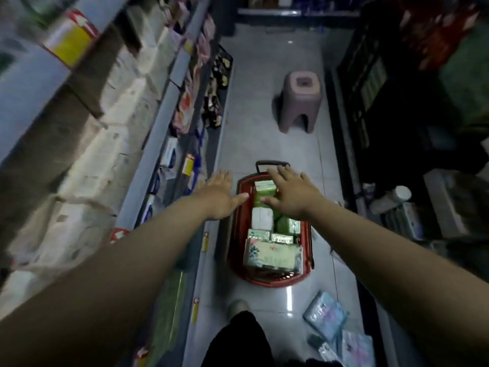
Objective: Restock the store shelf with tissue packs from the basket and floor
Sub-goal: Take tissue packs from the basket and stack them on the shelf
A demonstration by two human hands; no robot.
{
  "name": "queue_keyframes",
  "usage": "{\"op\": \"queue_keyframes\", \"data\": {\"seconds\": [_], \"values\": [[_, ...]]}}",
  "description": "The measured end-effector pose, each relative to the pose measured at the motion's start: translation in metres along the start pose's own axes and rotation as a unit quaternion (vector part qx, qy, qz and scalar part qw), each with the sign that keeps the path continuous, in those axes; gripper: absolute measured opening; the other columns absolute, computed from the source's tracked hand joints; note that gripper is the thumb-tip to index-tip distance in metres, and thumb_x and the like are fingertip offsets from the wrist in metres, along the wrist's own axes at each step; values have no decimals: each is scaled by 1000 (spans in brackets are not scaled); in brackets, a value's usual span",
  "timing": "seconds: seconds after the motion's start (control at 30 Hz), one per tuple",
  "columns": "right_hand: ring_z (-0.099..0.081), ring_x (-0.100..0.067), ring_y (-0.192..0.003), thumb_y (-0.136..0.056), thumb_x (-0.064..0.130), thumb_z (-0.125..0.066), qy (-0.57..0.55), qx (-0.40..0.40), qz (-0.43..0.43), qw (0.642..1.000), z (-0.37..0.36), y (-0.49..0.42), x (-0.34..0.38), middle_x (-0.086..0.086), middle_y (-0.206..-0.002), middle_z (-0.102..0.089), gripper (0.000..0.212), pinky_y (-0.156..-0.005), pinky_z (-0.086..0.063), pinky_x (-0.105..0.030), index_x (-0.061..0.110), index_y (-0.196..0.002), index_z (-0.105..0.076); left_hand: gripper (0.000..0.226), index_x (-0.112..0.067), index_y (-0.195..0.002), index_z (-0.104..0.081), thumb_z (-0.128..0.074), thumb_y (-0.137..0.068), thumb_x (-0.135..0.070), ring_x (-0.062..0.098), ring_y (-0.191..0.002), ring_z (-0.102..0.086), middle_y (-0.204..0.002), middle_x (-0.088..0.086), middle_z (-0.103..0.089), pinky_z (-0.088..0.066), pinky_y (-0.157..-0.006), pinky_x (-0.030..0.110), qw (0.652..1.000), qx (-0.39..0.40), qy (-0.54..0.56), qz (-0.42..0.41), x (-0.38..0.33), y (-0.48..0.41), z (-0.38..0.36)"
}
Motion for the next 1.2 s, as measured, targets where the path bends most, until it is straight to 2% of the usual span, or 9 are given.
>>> {"op": "queue_keyframes", "data": {"seconds": [0.23,0.47,0.6,0.7,0.83,0.93,1.07,1.13,1.2], "values": [[1,-26,-150,-93,66,-36,-66,93,-100,988,-152,-30,-65,-11,-163,-1,84,-121,-6,-45,23,-156,1,86,-14,-154,9,-27,-95,-65,23,-150,7,-162,6,15,-1,-119,48,991,133,27,-7,18,-106,-137],[-2,-31,-150,-86,66,-51,-187,116,-245,944,-303,-33,-124,-15,-162,2,105,-121,-13,-45,13,-155,9,94,-10,-154,7,-46,-93,-59,30,-149,1,-161,13,13,-10,-121,45,976,163,142,6,22,-173,-282],[-30,-37,-140,-61,40,-87,-355,122,-362,853,-390,-24,-146,-20,-153,-29,127,-113,-32,-49,5,-151,-5,86,-14,-150,-21,-69,-83,-41,25,-132,-42,-143,7,-40,-34,-112,41,937,161,305,57,19,-189,-364],[-50,-33,-124,-65,5,-82,-377,65,-410,828,-431,-15,-158,-17,-132,-49,95,-102,-45,-42,0,-141,-26,86,-12,-140,-35,-74,-71,-46,17,-119,-55,-131,1,-53,-48,-100,36,895,136,405,126,20,-201,-417],[-60,-23,-103,-68,-2,-80,-402,-4,-401,823,-442,-14,-169,-6,-112,-61,72,-84,-49,-33,6,-128,-42,54,-6,-125,-30,-68,-86,-4,7,-103,-55,-116,-6,-54,-50,-66,11,839,131,501,165,14,-201,-434],[-63,-20,-99,-64,8,-88,-473,-24,-388,791,-427,-18,-179,-4,-113,-64,72,-88,-54,-39,10,-125,-49,71,-7,-131,-36,-81,-76,-19,12,-96,-64,-116,2,-61,-54,-68,23,812,108,544,181,22,-204,-420],[-69,-19,-96,-74,29,-83,-584,-47,-353,729,-373,-33,-183,-7,-116,-67,49,-84,-57,-36,18,-114,-55,123,-18,-131,-47,-86,-27,-71,21,-109,-63,-125,2,-61,-55,-90,44,796,37,573,194,31,-190,-393],[-68,-18,-96,-74,38,-81,-605,-58,-320,727,-336,-45,-177,-5,-116,-65,47,-85,-56,-36,21,-108,-51,110,-14,-125,-50,-84,-33,-65,22,-109,-60,-120,3,-60,-53,-92,43,796,-11,568,208,23,-165,-366],[-66,-18,-97,-79,37,-77,-607,-50,-275,744,-296,-50,-163,0,-112,-62,50,-87,-55,-36,20,-112,-45,86,-12,-117,-53,-91,-48,-47,25,-107,-64,-115,7,-64,-56,-85,41,747,-61,623,222,15,-137,-347]]}}
Point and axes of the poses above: each hand's wrist, its own y-axis away from the middle knuckle, its own z-axis out of the back of the hand, x = y × z, the point moved 5 cm from there along -y, towards the middle knuckle
